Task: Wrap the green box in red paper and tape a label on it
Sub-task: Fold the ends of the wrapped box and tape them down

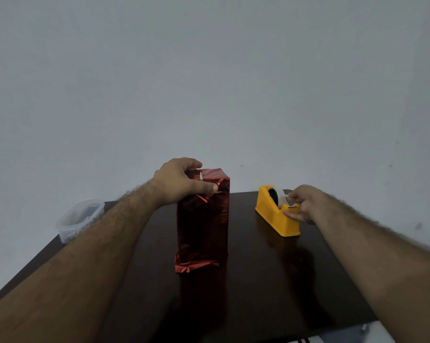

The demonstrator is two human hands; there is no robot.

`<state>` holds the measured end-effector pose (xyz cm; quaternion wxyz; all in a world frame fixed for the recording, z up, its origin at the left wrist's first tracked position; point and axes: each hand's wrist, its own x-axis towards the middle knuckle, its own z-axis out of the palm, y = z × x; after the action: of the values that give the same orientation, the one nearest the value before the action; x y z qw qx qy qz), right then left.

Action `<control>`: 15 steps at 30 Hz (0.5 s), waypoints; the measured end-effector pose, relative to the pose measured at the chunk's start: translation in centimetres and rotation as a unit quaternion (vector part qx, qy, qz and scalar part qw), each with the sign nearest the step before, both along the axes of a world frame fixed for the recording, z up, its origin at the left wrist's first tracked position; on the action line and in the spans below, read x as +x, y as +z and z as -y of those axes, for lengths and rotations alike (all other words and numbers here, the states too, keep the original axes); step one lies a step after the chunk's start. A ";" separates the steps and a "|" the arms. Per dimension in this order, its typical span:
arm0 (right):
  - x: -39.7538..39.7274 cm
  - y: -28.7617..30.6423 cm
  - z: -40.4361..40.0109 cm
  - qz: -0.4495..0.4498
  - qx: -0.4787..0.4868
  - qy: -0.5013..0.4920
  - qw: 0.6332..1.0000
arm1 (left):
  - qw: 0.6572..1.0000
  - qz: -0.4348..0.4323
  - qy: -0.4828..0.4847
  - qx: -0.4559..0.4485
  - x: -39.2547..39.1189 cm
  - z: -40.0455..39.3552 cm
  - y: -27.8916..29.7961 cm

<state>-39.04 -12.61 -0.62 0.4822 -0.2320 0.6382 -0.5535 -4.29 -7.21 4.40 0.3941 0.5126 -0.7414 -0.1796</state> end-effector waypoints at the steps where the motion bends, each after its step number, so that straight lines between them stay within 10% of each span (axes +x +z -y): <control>1: -0.1 -0.2 -0.1 0.022 -0.012 0.001 1.000 | 1.000 -0.001 -0.002 0.003 0.0 0.0 0.0; 15: -0.5 -6.4 -3.2 0.173 -0.205 -0.099 0.958 | 1.000 0.001 -0.002 -0.001 0.0 0.0 -0.1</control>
<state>-39.57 -9.40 -7.05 0.4698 -0.1621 0.4378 -0.7492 -4.31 -7.23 4.34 0.3935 0.5111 -0.7428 -0.1793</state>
